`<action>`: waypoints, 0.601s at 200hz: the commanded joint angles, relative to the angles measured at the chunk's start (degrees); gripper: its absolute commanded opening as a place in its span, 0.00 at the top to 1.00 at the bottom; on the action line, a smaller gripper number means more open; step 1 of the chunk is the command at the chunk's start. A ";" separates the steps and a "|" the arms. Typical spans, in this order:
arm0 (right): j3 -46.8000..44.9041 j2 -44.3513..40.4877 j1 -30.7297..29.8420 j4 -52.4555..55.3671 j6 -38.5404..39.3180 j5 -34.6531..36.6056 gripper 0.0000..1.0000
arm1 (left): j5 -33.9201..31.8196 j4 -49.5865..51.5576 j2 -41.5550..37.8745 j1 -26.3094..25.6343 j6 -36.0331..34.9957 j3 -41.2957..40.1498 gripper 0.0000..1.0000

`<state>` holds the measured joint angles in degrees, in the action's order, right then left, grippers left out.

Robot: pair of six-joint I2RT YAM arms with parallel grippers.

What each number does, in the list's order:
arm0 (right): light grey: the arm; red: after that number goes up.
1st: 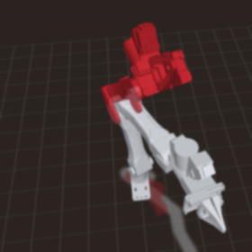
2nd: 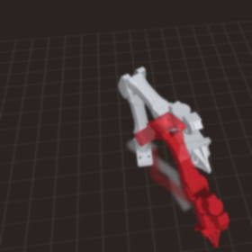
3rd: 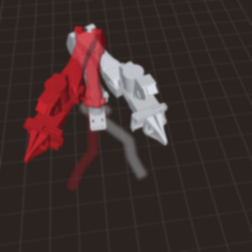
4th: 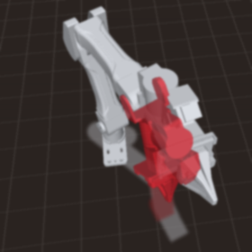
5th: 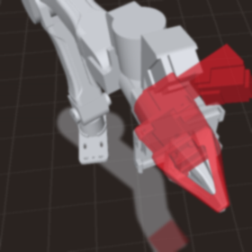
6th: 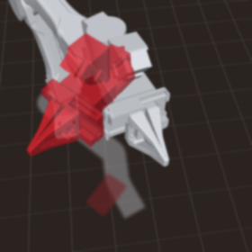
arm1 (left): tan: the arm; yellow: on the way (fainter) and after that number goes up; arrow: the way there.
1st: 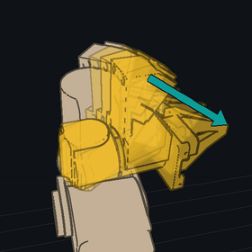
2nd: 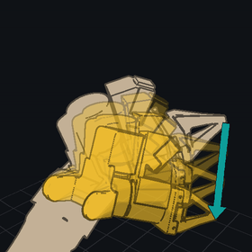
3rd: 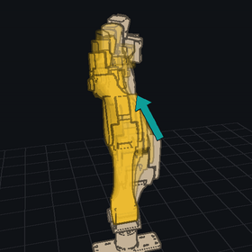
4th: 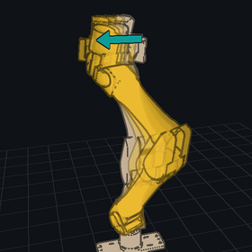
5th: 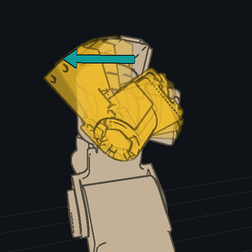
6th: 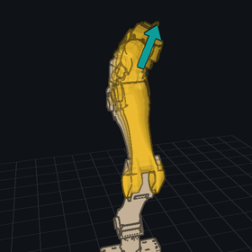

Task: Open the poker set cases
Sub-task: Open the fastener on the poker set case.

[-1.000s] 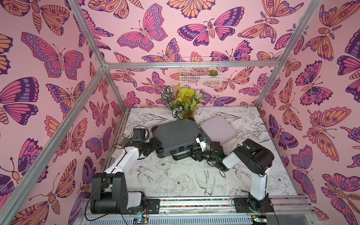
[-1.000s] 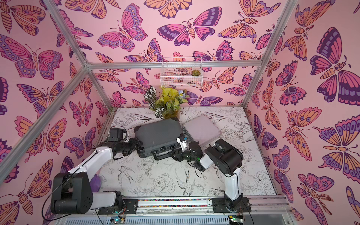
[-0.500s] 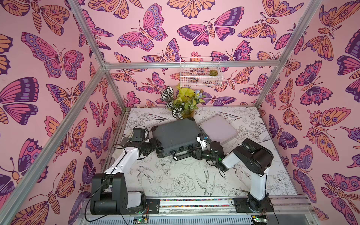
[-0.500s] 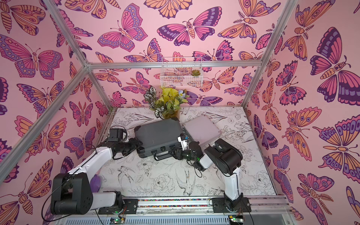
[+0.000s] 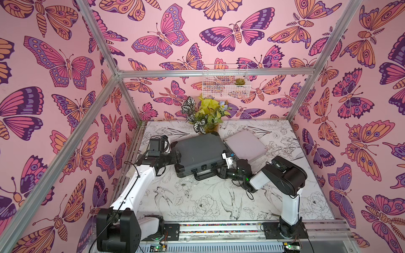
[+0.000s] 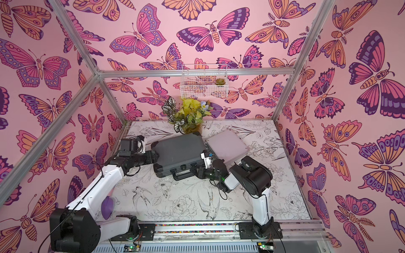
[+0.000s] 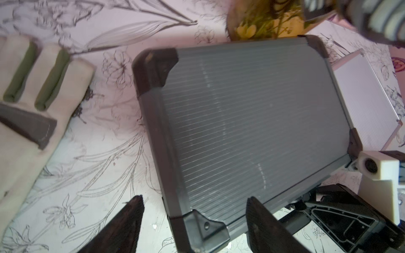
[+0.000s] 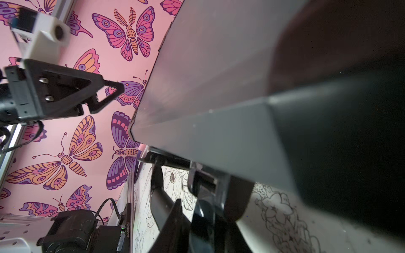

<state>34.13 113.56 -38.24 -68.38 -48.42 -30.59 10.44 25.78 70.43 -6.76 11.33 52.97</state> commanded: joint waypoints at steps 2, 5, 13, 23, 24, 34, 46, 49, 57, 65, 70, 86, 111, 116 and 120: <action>1.65 -0.85 -0.35 3.87 -3.68 -1.86 0.70 | -3.34 1.55 -0.57 -4.84 -12.03 0.91 0.24; 1.61 -0.92 -0.35 3.75 -3.69 -2.05 0.69 | -3.73 1.54 -0.56 -5.63 -13.29 0.91 0.24; 1.49 -1.14 -0.36 3.45 -3.67 -2.39 0.65 | -4.70 1.51 -0.47 -7.85 -16.63 0.91 0.24; 1.44 -1.53 -0.34 3.44 -3.55 -2.95 0.59 | -5.30 1.56 -0.22 -10.36 -20.62 0.69 0.23; 1.41 -1.56 -0.34 3.35 -3.49 -3.01 0.59 | -5.32 1.56 -0.17 -10.63 -20.99 0.67 0.23; 1.34 -2.00 -0.35 3.09 -3.35 -3.81 0.56 | -4.93 1.55 -0.02 -12.69 -24.65 0.34 0.23; 1.30 -2.37 -0.31 3.16 -3.12 -4.37 0.55 | -3.85 1.54 0.19 -15.35 -29.44 -0.20 0.23; 1.37 -2.45 -0.33 3.25 -3.05 -4.45 0.55 | -3.58 1.54 0.19 -16.12 -30.68 -0.40 0.23; 1.29 -2.71 -0.32 3.19 -2.95 -4.70 0.54 | -2.60 1.55 0.17 -18.10 -34.09 -0.92 0.23; 1.10 -2.89 -0.31 3.04 -2.91 -4.84 0.53 | -1.21 1.66 0.05 -20.22 -37.75 -1.59 0.22; 1.01 -2.94 -0.33 2.89 -2.90 -4.88 0.52 | -0.21 1.66 -0.07 -21.47 -40.12 -2.12 0.22; 0.63 -3.31 -0.34 1.73 -2.98 -5.05 0.50 | 2.98 1.56 -0.49 -25.06 -46.77 -4.26 0.21; 0.03 -3.34 -0.17 -0.13 -3.15 -5.39 0.48 | 3.35 0.23 0.38 -28.71 -51.16 -6.65 0.20; -0.08 -3.32 -0.18 -0.54 -3.13 -5.38 0.47 | 2.92 -0.51 0.63 -28.95 -51.15 -7.07 0.20; -0.12 -3.26 -0.17 -0.93 -3.21 -5.44 0.47 | 2.44 -1.12 0.82 -29.06 -51.13 -7.37 0.20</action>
<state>34.54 111.98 -38.33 -66.30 -51.20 -34.02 11.86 25.74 70.37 -34.61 -32.01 47.92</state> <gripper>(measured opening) 0.522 0.800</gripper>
